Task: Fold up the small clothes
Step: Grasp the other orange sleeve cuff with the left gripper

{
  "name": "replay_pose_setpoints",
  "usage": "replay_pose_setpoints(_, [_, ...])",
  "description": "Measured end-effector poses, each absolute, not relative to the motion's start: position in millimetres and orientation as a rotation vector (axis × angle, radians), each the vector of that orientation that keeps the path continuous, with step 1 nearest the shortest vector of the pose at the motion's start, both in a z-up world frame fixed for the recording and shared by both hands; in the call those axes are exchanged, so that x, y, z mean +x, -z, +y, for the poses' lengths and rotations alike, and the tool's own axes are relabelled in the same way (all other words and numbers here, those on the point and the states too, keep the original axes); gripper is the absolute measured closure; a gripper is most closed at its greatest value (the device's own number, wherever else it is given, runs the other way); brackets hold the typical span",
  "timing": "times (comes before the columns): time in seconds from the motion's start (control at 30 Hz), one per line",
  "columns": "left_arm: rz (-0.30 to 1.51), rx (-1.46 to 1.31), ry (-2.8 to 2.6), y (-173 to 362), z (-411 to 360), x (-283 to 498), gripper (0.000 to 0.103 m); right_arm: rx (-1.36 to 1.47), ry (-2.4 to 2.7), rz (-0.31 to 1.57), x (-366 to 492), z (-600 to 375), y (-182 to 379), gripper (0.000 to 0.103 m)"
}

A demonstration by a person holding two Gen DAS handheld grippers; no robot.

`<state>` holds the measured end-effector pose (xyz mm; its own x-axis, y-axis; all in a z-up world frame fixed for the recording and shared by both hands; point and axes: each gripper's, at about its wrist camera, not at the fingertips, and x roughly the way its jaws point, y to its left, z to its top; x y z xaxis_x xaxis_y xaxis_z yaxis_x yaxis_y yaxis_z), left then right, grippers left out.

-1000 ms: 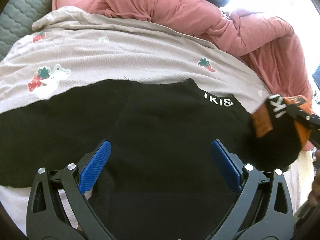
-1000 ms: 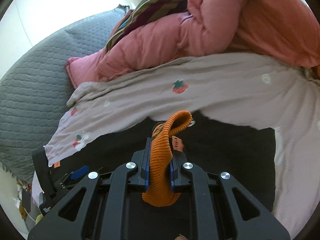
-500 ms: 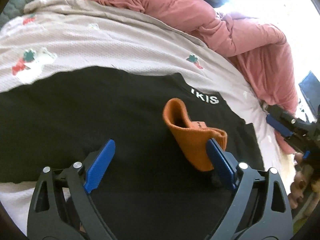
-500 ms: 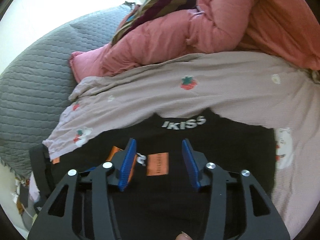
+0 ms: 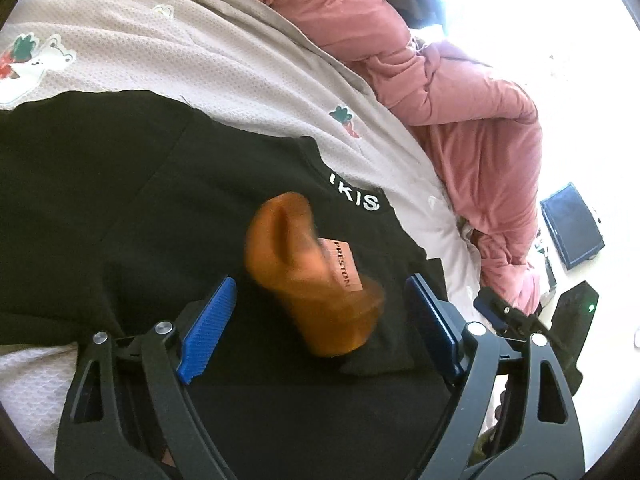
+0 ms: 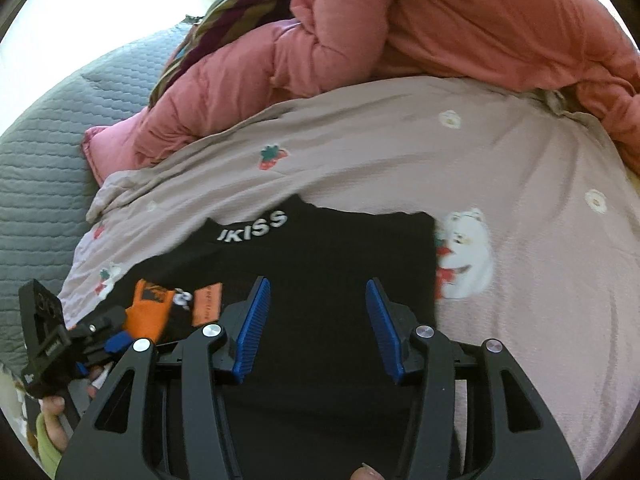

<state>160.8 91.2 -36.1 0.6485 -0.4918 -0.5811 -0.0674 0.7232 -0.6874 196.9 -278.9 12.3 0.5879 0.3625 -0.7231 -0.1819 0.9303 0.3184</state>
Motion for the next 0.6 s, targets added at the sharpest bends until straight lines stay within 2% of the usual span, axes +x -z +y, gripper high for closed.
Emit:
replay_pose_setpoints(0.13, [0.841, -0.771, 0.293, 36, 89, 164, 0.023, 0.244, -0.296, 0.891, 196, -291, -7, 0.052])
replay_pose_setpoints(0.23, [0.897, -0.678, 0.200, 39, 79, 170, 0.024, 0.258, -0.283, 0.900, 196, -297, -2, 0.052])
replay_pose_setpoints(0.27, [0.906, -0.652, 0.178, 41, 77, 171, 0.034, 0.262, -0.280, 0.902, 196, -298, -1, 0.052])
replay_pose_setpoints(0.3, [0.911, -0.607, 0.155, 42, 71, 172, 0.055, 0.263, -0.279, 0.902, 195, -299, 0, 0.052])
replay_pose_setpoints(0.33, [0.916, -0.566, 0.143, 44, 66, 175, 0.068, 0.262, -0.279, 0.901, 195, -299, -1, 0.052])
replay_pose_setpoints(0.37, [0.918, -0.530, 0.141, 46, 63, 176, 0.094, 0.262, -0.277, 0.900, 195, -300, -1, 0.052])
replay_pose_setpoints(0.4, [0.916, -0.511, 0.141, 46, 61, 177, 0.099, 0.262, -0.277, 0.898, 194, -300, -2, 0.052])
replay_pose_setpoints(0.6, [0.780, -0.446, 0.143, 12, 75, 161, 0.100, 0.225, -0.258, 0.886, 192, -300, -4, 0.052])
